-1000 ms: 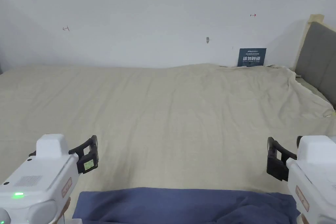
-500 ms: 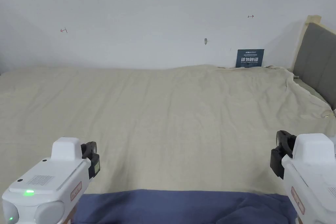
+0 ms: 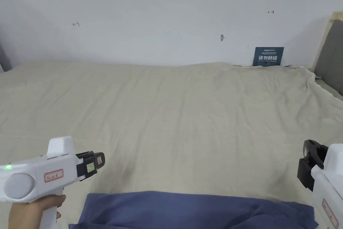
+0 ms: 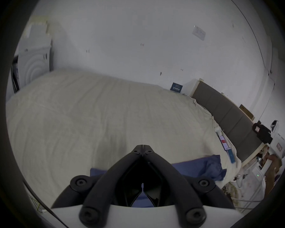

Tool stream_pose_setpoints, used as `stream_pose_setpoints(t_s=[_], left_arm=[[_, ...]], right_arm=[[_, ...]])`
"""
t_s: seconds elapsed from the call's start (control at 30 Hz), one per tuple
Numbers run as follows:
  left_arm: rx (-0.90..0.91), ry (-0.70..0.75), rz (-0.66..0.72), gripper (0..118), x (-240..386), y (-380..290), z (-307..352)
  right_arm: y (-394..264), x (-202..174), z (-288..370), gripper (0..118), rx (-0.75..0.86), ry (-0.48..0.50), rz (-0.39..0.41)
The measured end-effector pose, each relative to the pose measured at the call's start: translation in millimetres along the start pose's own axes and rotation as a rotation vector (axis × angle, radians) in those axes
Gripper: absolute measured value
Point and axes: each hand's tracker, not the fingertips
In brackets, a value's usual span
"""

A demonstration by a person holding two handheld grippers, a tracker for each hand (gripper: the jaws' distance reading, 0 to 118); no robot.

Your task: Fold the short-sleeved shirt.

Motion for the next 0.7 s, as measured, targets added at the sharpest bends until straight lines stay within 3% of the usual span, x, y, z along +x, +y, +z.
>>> stream_pose_setpoints(t_s=[0.07,0.43,0.47,0.5,0.6,0.7], left_arm=[[-0.076,-0.033,0.046,0,-20,0,-12],[-0.338,0.089,0.165,3,-99,-37,-79],[-0.351,0.093,0.163,9,-101,-42,-81],[-0.366,0.1,0.174,23,-106,-46,-84],[-0.41,0.105,0.205,73,-114,-55,-89],[-0.43,0.113,0.197,83,-119,-62,-94]], right_arm=[[-1,1,-2,0,-0.007,-0.005,0.004],[-12,-2,-17,0,-0.061,-0.012,0.012],[-13,-2,-19,0,-0.066,-0.012,0.009],[-15,-2,-20,0,-0.071,-0.012,0.008],[-18,-3,-24,0,-0.086,-0.016,0.004],[-22,-5,-28,0,-0.1,-0.017,0.0]])
